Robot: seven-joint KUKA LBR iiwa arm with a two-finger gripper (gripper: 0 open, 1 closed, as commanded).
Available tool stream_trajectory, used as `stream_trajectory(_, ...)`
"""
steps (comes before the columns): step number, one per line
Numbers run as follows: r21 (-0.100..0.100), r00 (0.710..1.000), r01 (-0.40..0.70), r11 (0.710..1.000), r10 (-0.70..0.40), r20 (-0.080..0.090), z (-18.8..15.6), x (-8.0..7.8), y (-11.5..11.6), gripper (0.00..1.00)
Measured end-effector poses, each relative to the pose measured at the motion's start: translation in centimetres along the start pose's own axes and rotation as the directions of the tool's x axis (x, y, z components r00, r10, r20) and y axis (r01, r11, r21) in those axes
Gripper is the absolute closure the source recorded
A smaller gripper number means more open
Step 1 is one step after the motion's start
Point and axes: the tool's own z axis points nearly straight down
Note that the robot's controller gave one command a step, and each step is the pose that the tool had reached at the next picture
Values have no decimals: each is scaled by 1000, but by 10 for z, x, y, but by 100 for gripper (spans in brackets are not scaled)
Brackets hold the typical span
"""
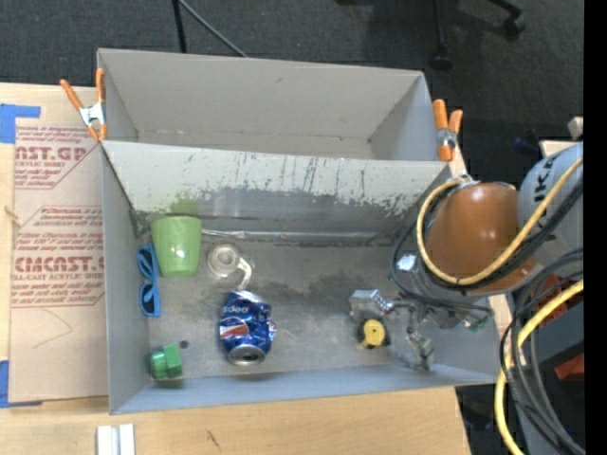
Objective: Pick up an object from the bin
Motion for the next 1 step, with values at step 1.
stream_trajectory(1, -3, 1000, -1, 1000, 1, -3, -1, 0, 0, 100)
